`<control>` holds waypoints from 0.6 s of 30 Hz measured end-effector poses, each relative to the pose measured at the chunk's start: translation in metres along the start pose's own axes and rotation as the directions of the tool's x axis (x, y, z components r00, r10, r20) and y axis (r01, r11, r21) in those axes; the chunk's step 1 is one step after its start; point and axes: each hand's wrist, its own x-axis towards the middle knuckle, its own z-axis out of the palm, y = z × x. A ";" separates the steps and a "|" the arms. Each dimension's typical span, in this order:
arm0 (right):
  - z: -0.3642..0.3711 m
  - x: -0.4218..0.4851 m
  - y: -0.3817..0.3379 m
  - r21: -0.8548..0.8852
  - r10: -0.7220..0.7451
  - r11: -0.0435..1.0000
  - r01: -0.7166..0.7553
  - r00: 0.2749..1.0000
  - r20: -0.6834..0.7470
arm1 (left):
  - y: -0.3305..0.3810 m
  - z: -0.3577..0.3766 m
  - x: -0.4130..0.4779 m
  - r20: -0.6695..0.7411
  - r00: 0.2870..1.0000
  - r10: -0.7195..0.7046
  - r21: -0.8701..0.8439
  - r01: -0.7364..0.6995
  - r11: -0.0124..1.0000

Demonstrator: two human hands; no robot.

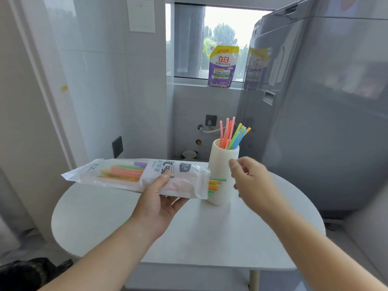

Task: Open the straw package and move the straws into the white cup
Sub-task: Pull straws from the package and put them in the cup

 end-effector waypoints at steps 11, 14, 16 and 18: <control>0.015 -0.007 0.014 0.414 0.207 0.858 -0.304 0.942 0.263 | -0.001 0.003 -0.005 0.019 0.999 0.031 0.072 -0.032 0.997; 0.011 -0.005 0.016 0.418 0.204 0.868 -0.269 0.960 0.194 | 0.002 0.002 -0.004 0.003 0.999 0.032 0.056 -0.032 0.998; 0.007 -0.003 0.016 0.413 0.213 0.873 -0.259 0.965 0.155 | 0.003 0.001 -0.002 -0.007 0.999 0.032 0.041 -0.032 0.999; 0.005 -0.002 0.015 0.452 0.226 0.848 -0.275 0.961 0.162 | 0.003 0.001 -0.002 -0.015 1.000 0.026 0.028 -0.025 0.999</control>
